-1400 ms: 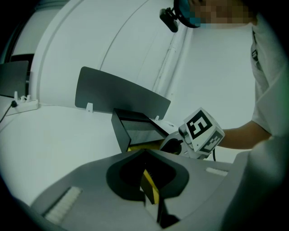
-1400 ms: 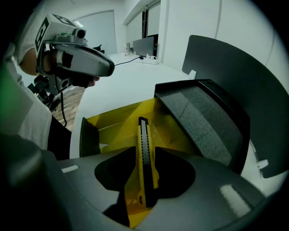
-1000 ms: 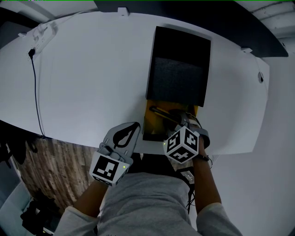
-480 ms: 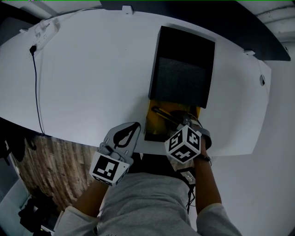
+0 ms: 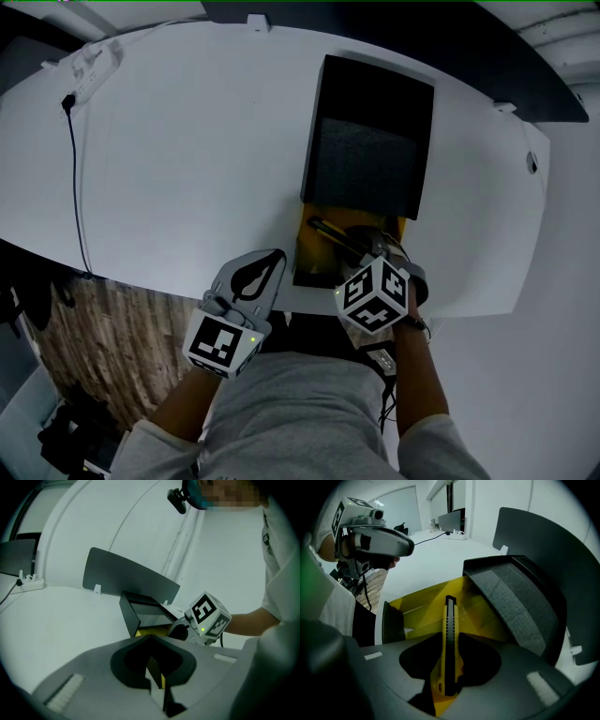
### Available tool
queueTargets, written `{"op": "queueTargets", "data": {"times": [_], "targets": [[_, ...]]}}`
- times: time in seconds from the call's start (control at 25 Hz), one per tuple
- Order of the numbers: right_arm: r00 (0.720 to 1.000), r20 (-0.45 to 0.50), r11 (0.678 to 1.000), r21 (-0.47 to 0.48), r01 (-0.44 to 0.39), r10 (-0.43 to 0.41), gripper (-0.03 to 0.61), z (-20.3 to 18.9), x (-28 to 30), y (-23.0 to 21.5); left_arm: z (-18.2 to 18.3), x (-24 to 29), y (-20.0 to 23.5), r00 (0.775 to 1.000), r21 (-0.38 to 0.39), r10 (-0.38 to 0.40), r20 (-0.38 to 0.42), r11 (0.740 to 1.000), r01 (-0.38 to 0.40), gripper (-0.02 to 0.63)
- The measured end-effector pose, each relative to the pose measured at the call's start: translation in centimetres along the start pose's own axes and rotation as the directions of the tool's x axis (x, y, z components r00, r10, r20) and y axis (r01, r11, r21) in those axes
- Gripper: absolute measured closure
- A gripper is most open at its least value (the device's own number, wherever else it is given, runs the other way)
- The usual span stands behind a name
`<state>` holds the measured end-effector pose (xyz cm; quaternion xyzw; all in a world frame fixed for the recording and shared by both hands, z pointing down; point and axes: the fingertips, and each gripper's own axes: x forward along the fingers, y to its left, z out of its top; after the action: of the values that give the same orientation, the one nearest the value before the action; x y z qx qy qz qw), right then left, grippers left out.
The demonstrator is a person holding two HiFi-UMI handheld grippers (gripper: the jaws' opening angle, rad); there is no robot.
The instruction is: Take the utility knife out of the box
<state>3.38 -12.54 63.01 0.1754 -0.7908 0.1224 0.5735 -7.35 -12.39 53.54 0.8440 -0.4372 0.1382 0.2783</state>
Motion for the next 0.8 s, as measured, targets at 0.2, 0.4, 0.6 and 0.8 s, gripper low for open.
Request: {"op": "queueTargets", "data": {"times": [0.2,0.4,0.6,0.8], "targets": [[0.999,0.038,1.000,0.022,0.016,-0.016,0.446,0.3,-0.7,-0.4,0.2,-0.2,-0.1,1.000,0.012,0.004,0.003,1.000,-0.004,0.612],[0.996,0.080,0.998,0.055,0.024,-0.028,0.446,0.6,-1.6,-0.8,0.6,-0.3,-0.5,1.000,0.027,0.006,0.009,1.000,-0.006,0.612],[0.991,0.129,0.996,0.088,0.033,-0.044,0.446,0.9,-2.8,-1.1,1.4,-0.6,-1.0,1.000,0.042,0.010,0.018,0.999,-0.010,0.613],[0.979,0.188,0.989,0.132,0.061,-0.085,0.448,1.2,-4.2,-1.6,2.2,-1.1,-1.6,1.000,0.064,0.009,0.025,0.998,-0.011,0.614]]}}
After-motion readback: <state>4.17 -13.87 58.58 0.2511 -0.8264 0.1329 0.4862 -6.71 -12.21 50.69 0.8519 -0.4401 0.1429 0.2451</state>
